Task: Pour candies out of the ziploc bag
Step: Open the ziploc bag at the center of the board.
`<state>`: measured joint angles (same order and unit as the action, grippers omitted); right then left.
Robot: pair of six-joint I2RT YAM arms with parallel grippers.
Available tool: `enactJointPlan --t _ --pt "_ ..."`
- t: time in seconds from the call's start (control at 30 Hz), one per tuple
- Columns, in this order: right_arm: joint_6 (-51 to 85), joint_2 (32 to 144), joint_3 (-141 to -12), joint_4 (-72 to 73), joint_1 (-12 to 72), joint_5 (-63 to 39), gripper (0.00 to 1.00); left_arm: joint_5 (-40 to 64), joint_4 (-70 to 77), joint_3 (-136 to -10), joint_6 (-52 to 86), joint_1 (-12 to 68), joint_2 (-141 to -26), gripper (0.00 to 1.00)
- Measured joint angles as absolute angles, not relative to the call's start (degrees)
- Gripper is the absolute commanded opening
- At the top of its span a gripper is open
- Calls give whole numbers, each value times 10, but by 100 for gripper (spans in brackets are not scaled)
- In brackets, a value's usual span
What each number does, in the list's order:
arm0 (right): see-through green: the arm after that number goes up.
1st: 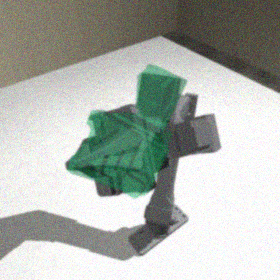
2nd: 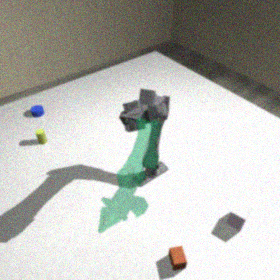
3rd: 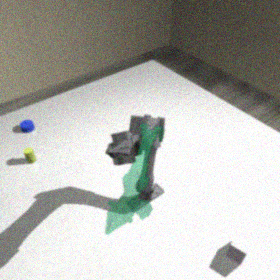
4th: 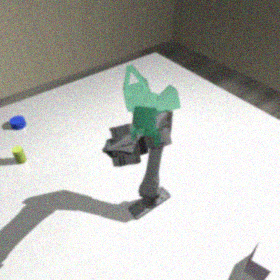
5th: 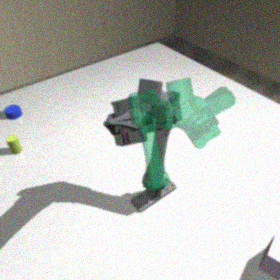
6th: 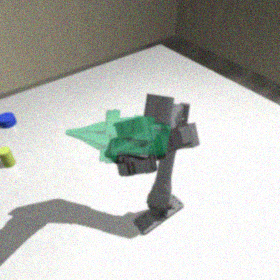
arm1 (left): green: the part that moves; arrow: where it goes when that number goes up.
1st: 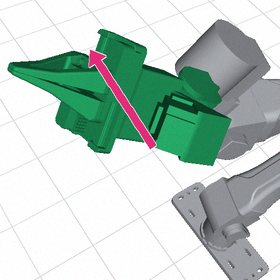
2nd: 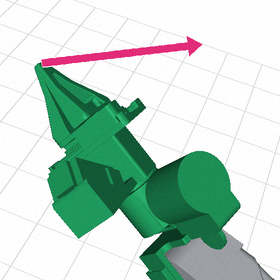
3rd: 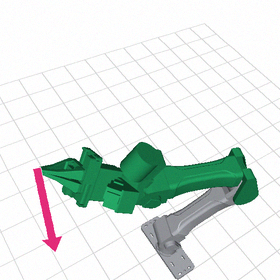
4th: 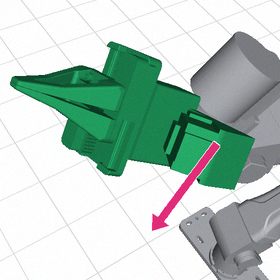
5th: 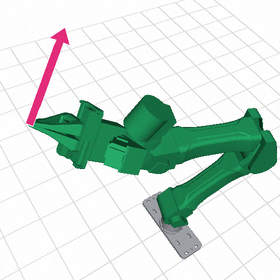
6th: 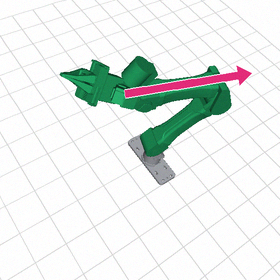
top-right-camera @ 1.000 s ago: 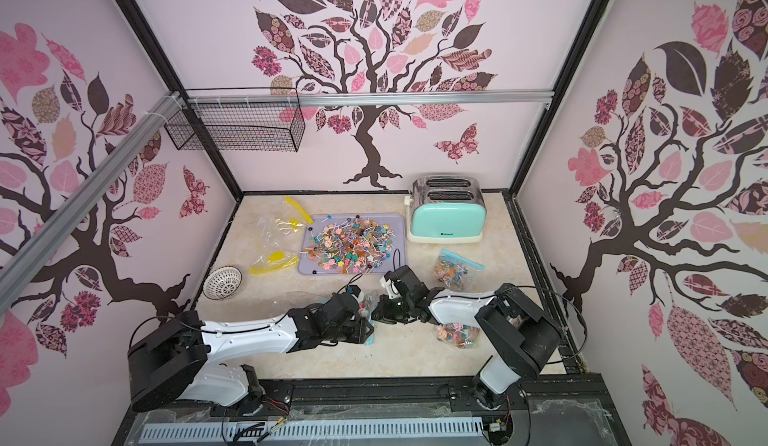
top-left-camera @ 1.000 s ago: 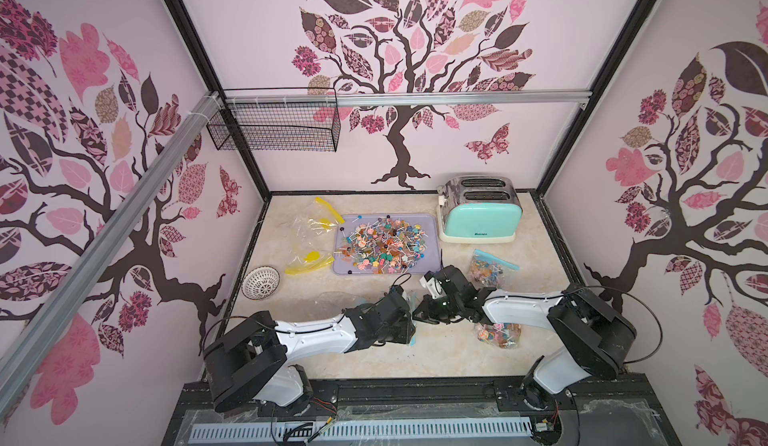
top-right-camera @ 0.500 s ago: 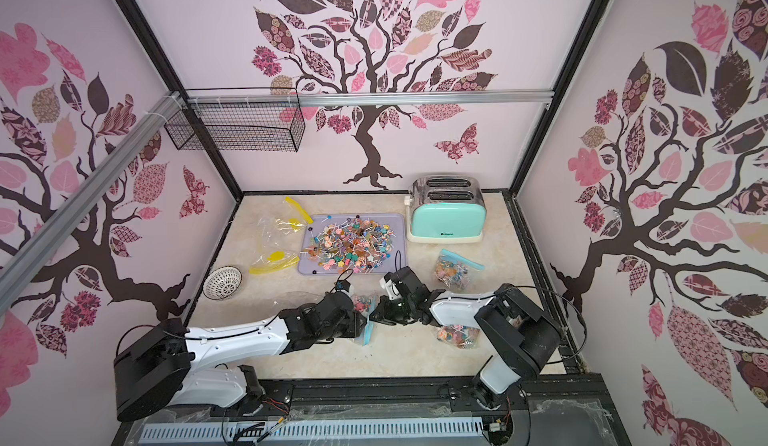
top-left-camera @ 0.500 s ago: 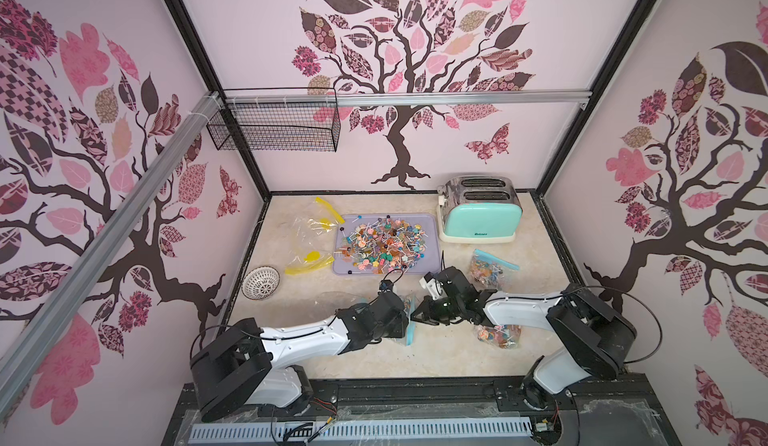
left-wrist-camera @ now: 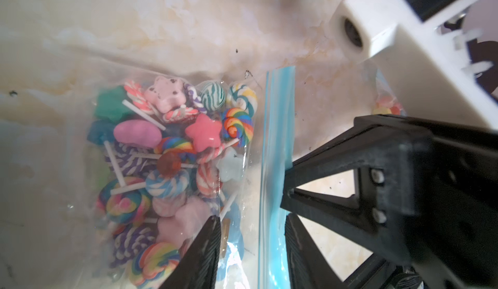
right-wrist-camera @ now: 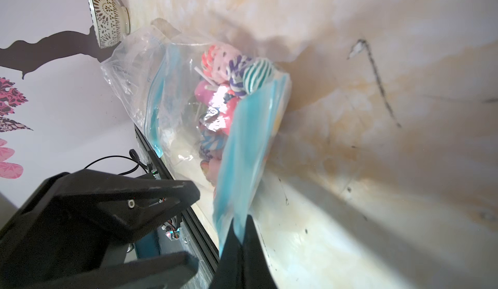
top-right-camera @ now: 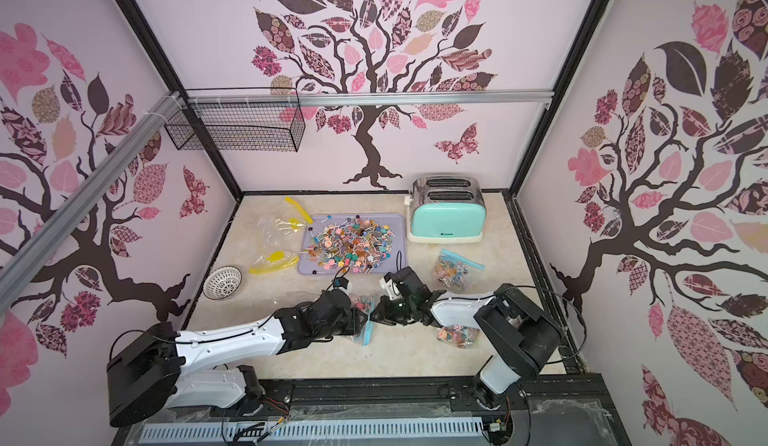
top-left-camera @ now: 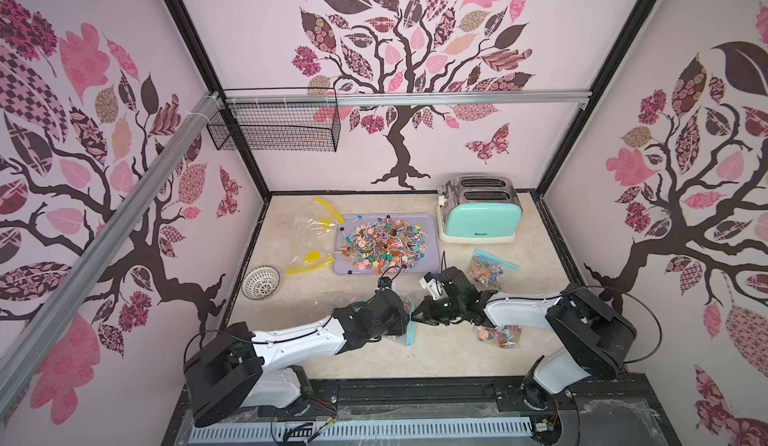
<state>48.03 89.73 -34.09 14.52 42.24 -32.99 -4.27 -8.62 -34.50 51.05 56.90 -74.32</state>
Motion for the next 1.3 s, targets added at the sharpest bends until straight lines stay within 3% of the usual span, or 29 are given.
enactJointPlan --t 0.33,1.07,1.2,1.3 --pt "480 897 -341 148 422 -333 0 -18 -61 -356 509 524 -774 45" --pt "476 897 -337 135 422 -333 0 22 -44 -396 495 521 -849 47" --pt "475 897 -337 135 422 -333 0 20 -52 -404 493 521 -849 45" --pt "474 897 -337 135 423 -333 0 18 -57 -408 492 521 -851 36"
